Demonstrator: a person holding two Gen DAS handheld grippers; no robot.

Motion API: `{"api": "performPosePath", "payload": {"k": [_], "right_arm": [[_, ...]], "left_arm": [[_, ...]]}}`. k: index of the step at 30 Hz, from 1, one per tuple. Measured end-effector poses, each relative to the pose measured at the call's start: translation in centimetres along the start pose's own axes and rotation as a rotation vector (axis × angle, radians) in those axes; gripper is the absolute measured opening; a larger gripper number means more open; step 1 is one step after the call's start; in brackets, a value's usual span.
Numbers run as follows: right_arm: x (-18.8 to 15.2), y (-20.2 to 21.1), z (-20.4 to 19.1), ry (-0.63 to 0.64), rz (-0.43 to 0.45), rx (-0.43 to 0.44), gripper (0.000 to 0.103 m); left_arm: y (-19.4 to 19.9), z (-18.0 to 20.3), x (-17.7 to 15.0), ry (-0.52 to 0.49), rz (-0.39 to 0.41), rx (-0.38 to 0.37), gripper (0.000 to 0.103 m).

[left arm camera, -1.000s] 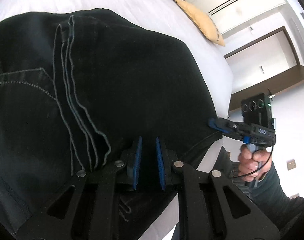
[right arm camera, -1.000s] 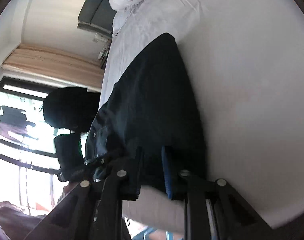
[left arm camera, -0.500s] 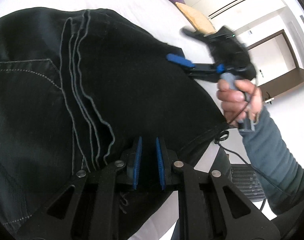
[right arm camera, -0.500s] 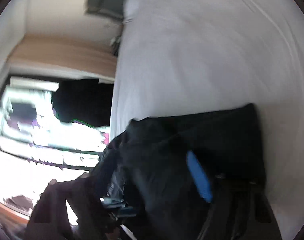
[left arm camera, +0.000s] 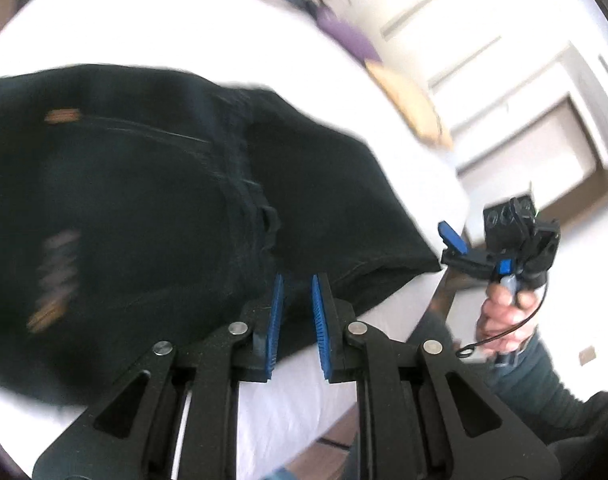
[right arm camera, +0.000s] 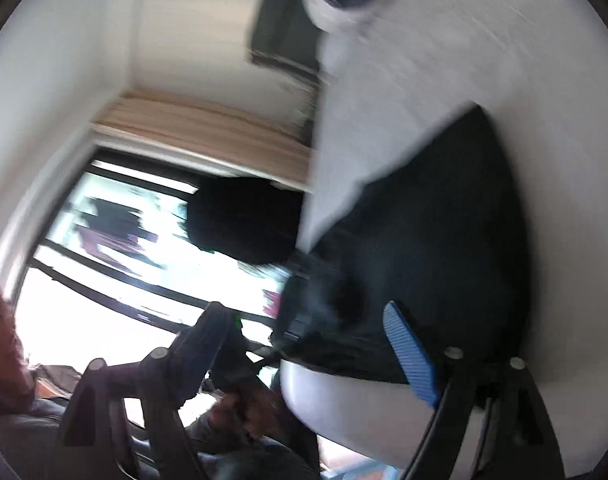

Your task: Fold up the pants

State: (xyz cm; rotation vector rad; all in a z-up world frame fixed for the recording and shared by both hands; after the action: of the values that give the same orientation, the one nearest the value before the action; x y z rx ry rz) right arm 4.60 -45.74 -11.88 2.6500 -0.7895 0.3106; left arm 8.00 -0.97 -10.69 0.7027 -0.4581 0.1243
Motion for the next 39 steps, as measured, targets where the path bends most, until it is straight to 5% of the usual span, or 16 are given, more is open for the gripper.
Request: {"api": "performPosePath", "payload": {"k": [3, 4, 5, 7, 12, 17, 27, 30, 34, 39], "right_arm": [[0.3, -2.4, -1.5, 0.006, 0.021, 0.043, 0.085], [0.3, -4.1, -1.7, -0.006, 0.007, 0.047, 0.085], [0.2, -5.7, -1.8, -0.014, -0.008, 0.044, 0.085], [0.2, -7.4, -2.2, -0.018, -0.035, 0.047, 0.085], [-0.2, -12.7, -3.6, -0.019, -0.080, 0.081, 0.085], [-1.4, -12.5, -4.0, -0.017, -0.100, 0.084, 0.084], [-1.5, -10.8, -2.9, -0.028, -0.093, 0.079, 0.081], [-1.4, -10.9, -2.5, -0.033, -0.094, 0.071, 0.081], [-0.9, -10.8, -1.9, -0.041, -0.095, 0.020, 0.080], [-1.0, -12.8, -1.9, -0.013, -0.172, -0.080, 0.080]], "left_arm": [[6.3, -2.2, -1.8, 0.085, 0.145, 0.062, 0.024], [7.8, -3.0, -2.3, 0.122, 0.190, 0.076, 0.050], [9.8, -4.2, -3.1, 0.187, 0.262, 0.095, 0.087], [12.6, -6.2, -4.4, 0.302, 0.404, 0.122, 0.100], [13.5, -10.3, -5.7, 0.519, 0.468, 0.075, 0.100], [11.3, -11.5, -5.8, 0.585, 0.465, 0.016, 0.100], [11.2, -14.8, -5.9, 0.732, 0.593, -0.045, 0.097], [11.4, -15.6, -5.7, 0.757, 0.583, -0.055, 0.079], [10.2, -16.8, -5.3, 0.855, 0.559, -0.088, 0.032], [9.4, -17.4, -4.6, 0.895, 0.545, -0.108, 0.024]]}}
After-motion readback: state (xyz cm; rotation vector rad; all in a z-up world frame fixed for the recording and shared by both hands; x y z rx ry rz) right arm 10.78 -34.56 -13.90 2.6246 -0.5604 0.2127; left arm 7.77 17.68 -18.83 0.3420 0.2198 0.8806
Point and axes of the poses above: each gripper's, at about its wrist camera, not at the fingertips, and y roughly against the way its jaws point, z to its right, x to its top, the point moved 3 cm from there along -y, roughly the way its jaws point, and after that the axes turned 5 degrees about -x, right-handed, at the moved point
